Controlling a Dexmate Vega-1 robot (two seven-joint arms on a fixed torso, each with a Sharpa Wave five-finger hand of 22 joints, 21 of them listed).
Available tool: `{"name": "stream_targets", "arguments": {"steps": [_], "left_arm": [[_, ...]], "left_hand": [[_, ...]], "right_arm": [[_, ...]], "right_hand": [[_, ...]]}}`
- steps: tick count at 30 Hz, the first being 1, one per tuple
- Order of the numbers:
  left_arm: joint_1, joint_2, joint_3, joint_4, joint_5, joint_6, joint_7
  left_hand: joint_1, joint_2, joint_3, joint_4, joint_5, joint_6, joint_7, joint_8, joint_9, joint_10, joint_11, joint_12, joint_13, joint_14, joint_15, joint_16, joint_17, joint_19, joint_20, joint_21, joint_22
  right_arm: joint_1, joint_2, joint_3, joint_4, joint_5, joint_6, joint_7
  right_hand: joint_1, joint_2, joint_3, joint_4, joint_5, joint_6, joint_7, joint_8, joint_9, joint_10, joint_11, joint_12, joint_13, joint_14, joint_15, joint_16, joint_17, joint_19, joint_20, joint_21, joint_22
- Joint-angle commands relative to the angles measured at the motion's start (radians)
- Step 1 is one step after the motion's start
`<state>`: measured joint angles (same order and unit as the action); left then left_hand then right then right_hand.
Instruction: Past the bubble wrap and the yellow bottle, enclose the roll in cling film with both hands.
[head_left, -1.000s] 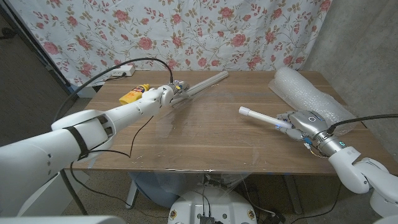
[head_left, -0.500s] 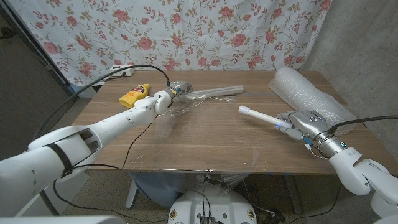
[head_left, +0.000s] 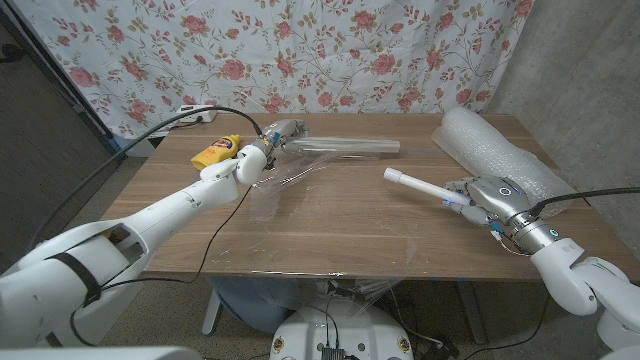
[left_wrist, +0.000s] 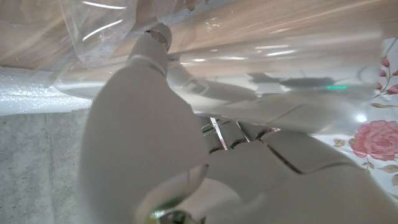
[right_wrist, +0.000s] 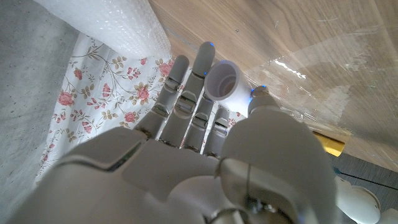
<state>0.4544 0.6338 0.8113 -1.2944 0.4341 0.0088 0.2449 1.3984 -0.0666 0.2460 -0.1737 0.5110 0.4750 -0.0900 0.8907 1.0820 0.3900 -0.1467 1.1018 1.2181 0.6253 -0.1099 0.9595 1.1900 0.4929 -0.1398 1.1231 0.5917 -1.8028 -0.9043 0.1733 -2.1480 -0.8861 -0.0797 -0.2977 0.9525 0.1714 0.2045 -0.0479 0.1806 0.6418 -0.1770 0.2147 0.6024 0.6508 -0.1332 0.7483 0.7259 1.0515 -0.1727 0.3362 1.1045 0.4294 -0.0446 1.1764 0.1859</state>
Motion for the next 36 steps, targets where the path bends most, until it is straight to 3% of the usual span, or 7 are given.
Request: {"name": "stream_targets", "arguments": {"steps": [1, 7, 10, 16, 28, 32, 36], "left_arm": [[0.062, 0.007, -0.084, -0.033, -0.109, -0.074, 0.029], [0.082, 0.010, -0.108, -0.049, -0.127, -0.088, 0.040], [0.102, 0.006, -0.155, -0.051, -0.230, -0.128, 0.006], [0.125, 0.032, -0.202, -0.097, -0.290, -0.149, -0.023], [0.150, 0.077, -0.244, -0.188, -0.339, -0.121, -0.102], [0.134, 0.090, -0.258, -0.212, -0.384, -0.097, -0.174], [0.126, 0.101, -0.261, -0.246, -0.374, -0.080, -0.187]], "left_hand": [[0.174, 0.213, 0.031, 0.023, 0.000, 0.015, 0.009, 0.028, 0.023, -0.036, 0.000, 0.018, 0.009, -0.015, 0.020, -0.004, 0.013, -0.029, 0.019, 0.011, -0.005], [0.181, 0.225, 0.044, 0.017, -0.023, 0.007, 0.011, 0.052, 0.041, -0.068, -0.001, 0.037, 0.010, -0.040, 0.035, -0.009, 0.017, -0.062, 0.038, 0.028, -0.008], [0.183, 0.226, 0.046, 0.015, -0.028, 0.007, 0.009, 0.054, 0.038, -0.072, -0.001, 0.043, 0.010, -0.044, 0.035, -0.008, 0.019, -0.067, 0.040, 0.032, -0.009], [0.185, 0.228, 0.054, 0.014, -0.039, 0.009, 0.016, 0.061, 0.032, -0.073, 0.001, 0.053, 0.002, -0.050, 0.033, -0.006, 0.020, -0.076, 0.044, 0.043, -0.012], [0.180, 0.225, 0.066, 0.015, -0.054, 0.005, 0.010, 0.076, 0.029, -0.075, 0.000, 0.066, -0.006, -0.052, 0.022, -0.002, 0.019, -0.080, 0.039, 0.060, -0.024], [0.177, 0.224, 0.070, 0.015, -0.058, 0.003, 0.011, 0.077, 0.022, -0.075, 0.004, 0.068, -0.011, -0.053, 0.019, -0.002, 0.017, -0.080, 0.035, 0.064, -0.029], [0.175, 0.224, 0.074, 0.015, -0.060, 0.000, 0.011, 0.080, 0.020, -0.075, 0.004, 0.072, -0.009, -0.053, 0.018, -0.001, 0.017, -0.081, 0.033, 0.067, -0.034]], "right_arm": [[0.003, 0.016, 0.003, 0.008, -0.002, 0.009, -0.005], [0.000, 0.020, 0.008, 0.004, -0.006, 0.004, -0.004], [-0.002, 0.023, 0.012, 0.001, -0.009, 0.003, -0.004], [0.001, 0.027, 0.012, 0.002, -0.013, 0.004, -0.009], [0.022, 0.025, -0.003, 0.001, -0.021, 0.010, -0.022], [0.027, 0.022, -0.004, -0.002, -0.023, 0.016, -0.030], [0.034, 0.019, -0.003, -0.002, -0.020, 0.030, -0.044]], "right_hand": [[0.001, 0.007, 0.355, 0.064, 0.006, 0.040, -0.030, 0.002, 0.004, 0.070, -0.064, -0.006, 0.005, 0.005, -0.057, -0.003, 0.003, -0.002, -0.128, 0.008, 0.000], [0.000, 0.007, 0.356, 0.064, 0.006, 0.041, -0.030, 0.002, 0.004, 0.070, -0.064, -0.008, 0.006, 0.005, -0.057, -0.005, 0.003, -0.003, -0.127, 0.012, -0.001], [-0.001, 0.007, 0.356, 0.063, 0.006, 0.041, -0.030, 0.001, 0.004, 0.071, -0.063, -0.009, 0.006, 0.006, -0.057, -0.006, 0.005, -0.004, -0.128, 0.014, -0.001], [-0.003, 0.007, 0.358, 0.062, 0.006, 0.041, -0.030, 0.000, 0.004, 0.071, -0.062, -0.012, 0.008, 0.007, -0.057, -0.009, 0.005, -0.006, -0.128, 0.017, -0.002], [-0.005, 0.006, 0.361, 0.060, 0.006, 0.044, -0.030, 0.000, 0.005, 0.074, -0.060, -0.017, 0.009, 0.008, -0.057, -0.014, 0.008, -0.009, -0.129, 0.025, -0.003], [-0.006, 0.006, 0.361, 0.060, 0.006, 0.043, -0.030, 0.000, 0.005, 0.074, -0.062, -0.018, 0.011, 0.009, -0.057, -0.015, 0.009, -0.009, -0.129, 0.026, -0.003], [-0.007, 0.006, 0.362, 0.059, 0.006, 0.043, -0.030, 0.000, 0.006, 0.074, -0.063, -0.019, 0.013, 0.011, -0.057, -0.016, 0.010, -0.010, -0.129, 0.028, -0.003]]}}
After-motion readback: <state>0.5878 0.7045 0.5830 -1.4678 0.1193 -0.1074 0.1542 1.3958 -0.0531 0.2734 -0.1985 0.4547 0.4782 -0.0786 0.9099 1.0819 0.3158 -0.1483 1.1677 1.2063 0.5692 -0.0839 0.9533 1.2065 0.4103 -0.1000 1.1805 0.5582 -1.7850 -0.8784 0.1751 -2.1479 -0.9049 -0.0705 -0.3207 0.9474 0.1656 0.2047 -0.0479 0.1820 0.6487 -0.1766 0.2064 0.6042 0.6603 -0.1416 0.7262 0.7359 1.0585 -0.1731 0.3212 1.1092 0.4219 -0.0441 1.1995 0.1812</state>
